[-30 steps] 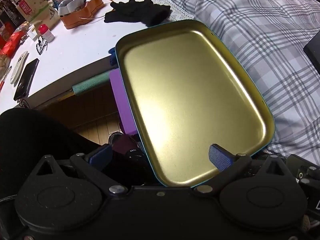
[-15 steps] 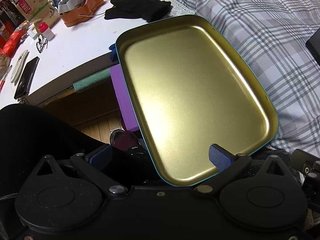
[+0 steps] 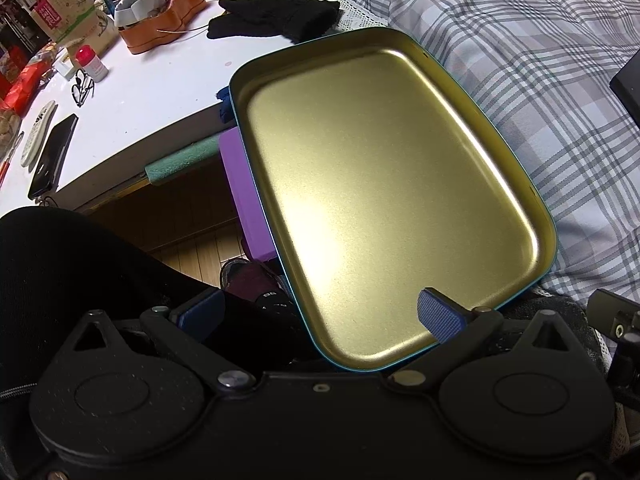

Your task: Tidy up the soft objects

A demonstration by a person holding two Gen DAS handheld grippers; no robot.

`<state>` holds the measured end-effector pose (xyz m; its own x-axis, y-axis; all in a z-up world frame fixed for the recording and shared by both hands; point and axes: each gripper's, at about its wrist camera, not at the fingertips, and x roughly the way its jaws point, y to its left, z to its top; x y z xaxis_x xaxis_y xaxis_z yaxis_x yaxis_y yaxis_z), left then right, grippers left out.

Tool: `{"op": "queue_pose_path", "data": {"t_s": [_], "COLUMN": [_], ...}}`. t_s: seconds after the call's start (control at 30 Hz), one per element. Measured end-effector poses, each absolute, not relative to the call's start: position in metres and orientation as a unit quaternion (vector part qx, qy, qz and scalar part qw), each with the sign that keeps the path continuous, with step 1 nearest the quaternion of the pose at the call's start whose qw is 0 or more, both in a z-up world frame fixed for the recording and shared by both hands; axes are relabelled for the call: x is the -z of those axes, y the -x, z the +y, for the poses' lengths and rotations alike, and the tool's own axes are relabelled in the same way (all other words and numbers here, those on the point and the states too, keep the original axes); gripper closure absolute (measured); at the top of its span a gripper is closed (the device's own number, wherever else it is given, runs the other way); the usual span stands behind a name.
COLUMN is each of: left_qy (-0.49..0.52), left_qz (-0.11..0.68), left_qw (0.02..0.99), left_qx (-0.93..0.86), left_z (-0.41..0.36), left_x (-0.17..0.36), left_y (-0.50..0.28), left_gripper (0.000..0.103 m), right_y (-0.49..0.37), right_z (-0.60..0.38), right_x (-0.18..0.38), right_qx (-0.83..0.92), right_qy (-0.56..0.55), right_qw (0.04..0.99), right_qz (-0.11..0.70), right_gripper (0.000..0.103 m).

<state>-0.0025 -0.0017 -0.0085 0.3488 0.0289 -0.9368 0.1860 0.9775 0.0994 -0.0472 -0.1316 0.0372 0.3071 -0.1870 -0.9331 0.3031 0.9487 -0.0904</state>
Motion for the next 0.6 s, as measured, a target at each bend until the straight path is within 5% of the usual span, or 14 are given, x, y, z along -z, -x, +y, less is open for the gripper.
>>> {"op": "queue_pose_path", "data": {"t_s": [0.6], "left_qy": [-0.095], "left_qz": [0.572], "left_qw": [0.813], "left_qx": [0.052], "left_z": [-0.0049], "left_x": [0.0081], "left_y": [0.0047], "left_gripper": [0.003], "right_y": [0.0472], "right_z": [-0.1323], "right_x": [-0.0378], "right_qx": [0.152], "right_qy": [-0.052], "right_qw": [0.807], "right_qz": [0.569], "right_gripper": [0.007]}}
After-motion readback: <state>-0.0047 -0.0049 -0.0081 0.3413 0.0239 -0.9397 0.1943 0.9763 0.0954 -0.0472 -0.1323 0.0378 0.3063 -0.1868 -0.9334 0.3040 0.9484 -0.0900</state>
